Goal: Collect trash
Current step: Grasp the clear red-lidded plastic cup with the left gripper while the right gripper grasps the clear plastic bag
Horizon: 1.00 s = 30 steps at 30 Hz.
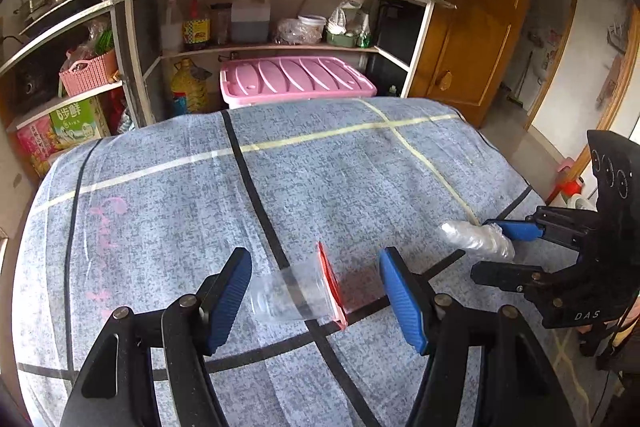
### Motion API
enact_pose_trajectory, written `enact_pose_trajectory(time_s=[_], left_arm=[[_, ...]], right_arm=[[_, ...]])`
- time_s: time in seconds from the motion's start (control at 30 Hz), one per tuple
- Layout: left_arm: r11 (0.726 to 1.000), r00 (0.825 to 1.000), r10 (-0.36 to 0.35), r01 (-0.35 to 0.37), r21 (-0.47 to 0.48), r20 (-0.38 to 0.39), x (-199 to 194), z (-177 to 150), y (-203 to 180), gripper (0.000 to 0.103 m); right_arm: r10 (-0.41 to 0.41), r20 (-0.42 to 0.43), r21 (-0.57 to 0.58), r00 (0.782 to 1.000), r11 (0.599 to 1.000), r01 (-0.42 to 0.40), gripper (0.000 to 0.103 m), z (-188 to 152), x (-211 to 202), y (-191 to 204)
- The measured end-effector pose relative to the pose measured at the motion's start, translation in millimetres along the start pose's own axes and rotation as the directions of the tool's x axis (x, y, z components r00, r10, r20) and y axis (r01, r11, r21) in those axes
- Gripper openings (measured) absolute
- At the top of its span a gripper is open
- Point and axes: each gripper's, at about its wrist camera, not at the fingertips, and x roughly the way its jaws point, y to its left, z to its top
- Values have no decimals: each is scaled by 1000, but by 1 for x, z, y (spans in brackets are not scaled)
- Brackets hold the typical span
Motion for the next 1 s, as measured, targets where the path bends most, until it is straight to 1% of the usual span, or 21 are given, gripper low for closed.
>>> enact_pose_trajectory(time_s=[0.07,0.13,0.23,0.33,0.4,0.47,0.53,0.6,0.63,0.8,1.0], left_arm=[[999,1000,-6,6,32,-16,4,-3,-6,66],[999,999,-22,23,44,-33,5,-7,-12,66],[999,999,-26,27,38,-48,9,-9,-16,66],[1000,998,-2,3,17,-66,12,-8,-17,66],[1000,998,-7,7,9,-61,12,-8,-18,66],[1000,998,-4,4,-3,-64,12,-8,-17,66],[1000,998,2,-3,-14,-57,11,-8,-17,65],[1000,998,8,-10,-27,-61,12,-9,-17,53],[999,998,18,-20,-29,-68,12,-9,-18,51],[998,997,38,-40,-40,-69,11,-9,-20,50],[999,997,40,-43,-29,-70,6,-12,-30,50]], right_arm=[[2,0,3,1000,1000,-2,58,0,0,0],[3,0,3,1000,1000,-3,58,0,1,0],[-1,-1,-4,1000,1000,1,58,1,0,2],[-4,1,-11,1000,1000,4,58,0,0,5],[3,4,0,1000,1000,-3,58,0,0,4],[9,8,6,1000,1000,-9,53,0,-1,3],[12,10,7,1000,1000,-12,39,0,-1,2],[14,13,10,1000,1000,-15,33,0,-2,2],[17,14,12,1000,1000,-18,31,0,-2,1],[24,25,12,999,1000,-24,30,-1,-4,1],[27,45,14,999,1000,-28,29,-4,-12,0]])
